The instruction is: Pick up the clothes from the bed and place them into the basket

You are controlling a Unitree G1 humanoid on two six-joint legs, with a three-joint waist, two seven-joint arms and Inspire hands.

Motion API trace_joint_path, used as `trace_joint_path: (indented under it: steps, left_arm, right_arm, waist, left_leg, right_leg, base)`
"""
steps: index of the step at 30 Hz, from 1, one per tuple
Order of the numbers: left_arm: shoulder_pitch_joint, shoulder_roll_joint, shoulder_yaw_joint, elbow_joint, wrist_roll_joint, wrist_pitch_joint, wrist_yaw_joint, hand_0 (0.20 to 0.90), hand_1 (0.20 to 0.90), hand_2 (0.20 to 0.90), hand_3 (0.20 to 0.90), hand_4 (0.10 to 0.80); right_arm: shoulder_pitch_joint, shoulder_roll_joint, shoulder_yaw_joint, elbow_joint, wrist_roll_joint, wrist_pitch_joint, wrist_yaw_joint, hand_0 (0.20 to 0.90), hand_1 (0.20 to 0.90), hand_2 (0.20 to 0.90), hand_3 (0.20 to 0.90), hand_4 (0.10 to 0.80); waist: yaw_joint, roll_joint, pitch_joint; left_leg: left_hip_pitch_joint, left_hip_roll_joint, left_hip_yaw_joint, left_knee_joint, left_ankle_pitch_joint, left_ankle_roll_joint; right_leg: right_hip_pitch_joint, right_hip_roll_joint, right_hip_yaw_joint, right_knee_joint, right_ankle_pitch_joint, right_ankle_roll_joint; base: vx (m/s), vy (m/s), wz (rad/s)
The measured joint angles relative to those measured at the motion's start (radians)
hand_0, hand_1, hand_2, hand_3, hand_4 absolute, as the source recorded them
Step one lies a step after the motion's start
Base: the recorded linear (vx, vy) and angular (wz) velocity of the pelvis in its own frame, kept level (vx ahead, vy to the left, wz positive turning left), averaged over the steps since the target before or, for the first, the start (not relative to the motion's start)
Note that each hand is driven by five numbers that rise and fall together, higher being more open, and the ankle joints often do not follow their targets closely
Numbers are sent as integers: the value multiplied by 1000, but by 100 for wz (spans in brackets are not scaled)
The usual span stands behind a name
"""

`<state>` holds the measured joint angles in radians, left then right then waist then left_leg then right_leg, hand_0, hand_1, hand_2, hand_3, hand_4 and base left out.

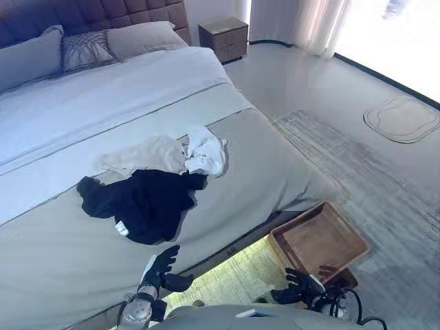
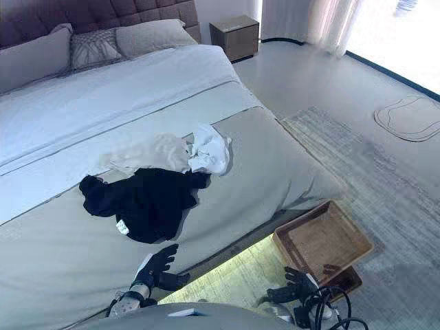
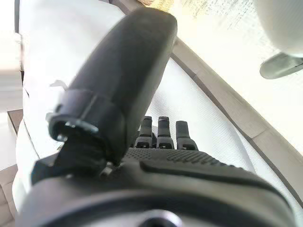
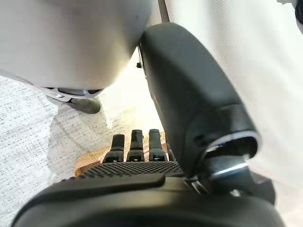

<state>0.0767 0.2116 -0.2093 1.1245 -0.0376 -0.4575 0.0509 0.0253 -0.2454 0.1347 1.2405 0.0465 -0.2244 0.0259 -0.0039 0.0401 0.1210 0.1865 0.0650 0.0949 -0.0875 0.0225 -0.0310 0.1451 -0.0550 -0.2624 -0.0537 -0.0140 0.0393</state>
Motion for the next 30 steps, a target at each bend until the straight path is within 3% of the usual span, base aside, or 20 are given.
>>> trace_joint_path:
  steps: [30]
  left_arm:
    - [-1,0,0,0,24,-4,5,900,900,900,900,800]
  right_arm:
    - [-8,-6,0,1,-6,2,0,900,900,900,900,800]
  waist:
    - [0,28,7]
  left_leg:
    - [-5,0,0,1,0,0]
  right_leg:
    - [-4,0,0,-1,0,0]
  base:
    - [0,-8,0]
